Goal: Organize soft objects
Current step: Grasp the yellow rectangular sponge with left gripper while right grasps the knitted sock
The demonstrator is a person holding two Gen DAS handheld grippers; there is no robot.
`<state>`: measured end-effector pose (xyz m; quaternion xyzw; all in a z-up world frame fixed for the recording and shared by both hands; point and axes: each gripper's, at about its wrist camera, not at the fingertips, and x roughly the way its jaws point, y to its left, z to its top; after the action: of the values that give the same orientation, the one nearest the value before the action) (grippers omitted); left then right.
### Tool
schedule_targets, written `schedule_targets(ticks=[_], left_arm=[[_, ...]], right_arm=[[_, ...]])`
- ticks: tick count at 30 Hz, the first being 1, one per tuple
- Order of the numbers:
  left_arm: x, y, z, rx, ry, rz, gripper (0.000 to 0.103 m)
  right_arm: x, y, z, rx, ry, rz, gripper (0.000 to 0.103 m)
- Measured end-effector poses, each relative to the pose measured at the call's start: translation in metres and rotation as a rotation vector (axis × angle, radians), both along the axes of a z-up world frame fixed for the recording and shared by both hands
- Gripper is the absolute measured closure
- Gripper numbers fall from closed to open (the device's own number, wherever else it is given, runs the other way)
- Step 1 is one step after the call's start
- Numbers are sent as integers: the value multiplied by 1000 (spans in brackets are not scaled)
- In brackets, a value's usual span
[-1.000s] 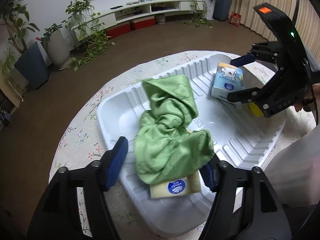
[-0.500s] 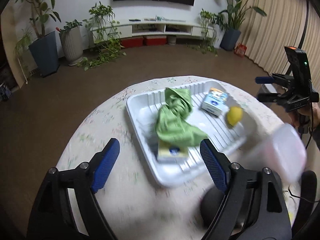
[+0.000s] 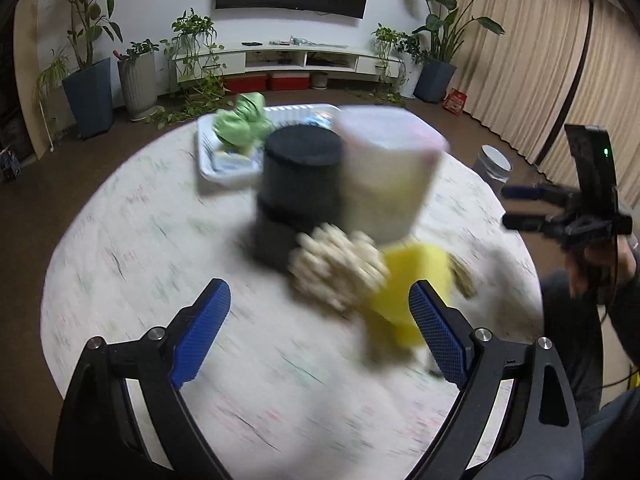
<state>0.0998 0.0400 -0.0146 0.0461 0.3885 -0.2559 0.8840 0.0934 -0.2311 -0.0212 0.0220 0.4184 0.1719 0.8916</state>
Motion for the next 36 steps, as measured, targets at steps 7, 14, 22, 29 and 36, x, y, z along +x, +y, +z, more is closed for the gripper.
schedule_targets(ticks=[7,14,22,29,36], left_arm=[[-29,-44,-8,40,-72,35,12],[-19,-64,-15,140,-100,44,12],[-6,-69,-32,166,-47,26,12],[1,-61,-38,121,-22,54,12],[0,-61,-36,84,-15,27,48]], right_arm=[[-40,25,-39,28,64,-90,11],[-40,34,-48,11,81,-123,11],[-21,38,-59,11,115,-120,17],[-20,43,-65,-7,118,-104,20],[-17,45,-64,-21,110,-96,33]])
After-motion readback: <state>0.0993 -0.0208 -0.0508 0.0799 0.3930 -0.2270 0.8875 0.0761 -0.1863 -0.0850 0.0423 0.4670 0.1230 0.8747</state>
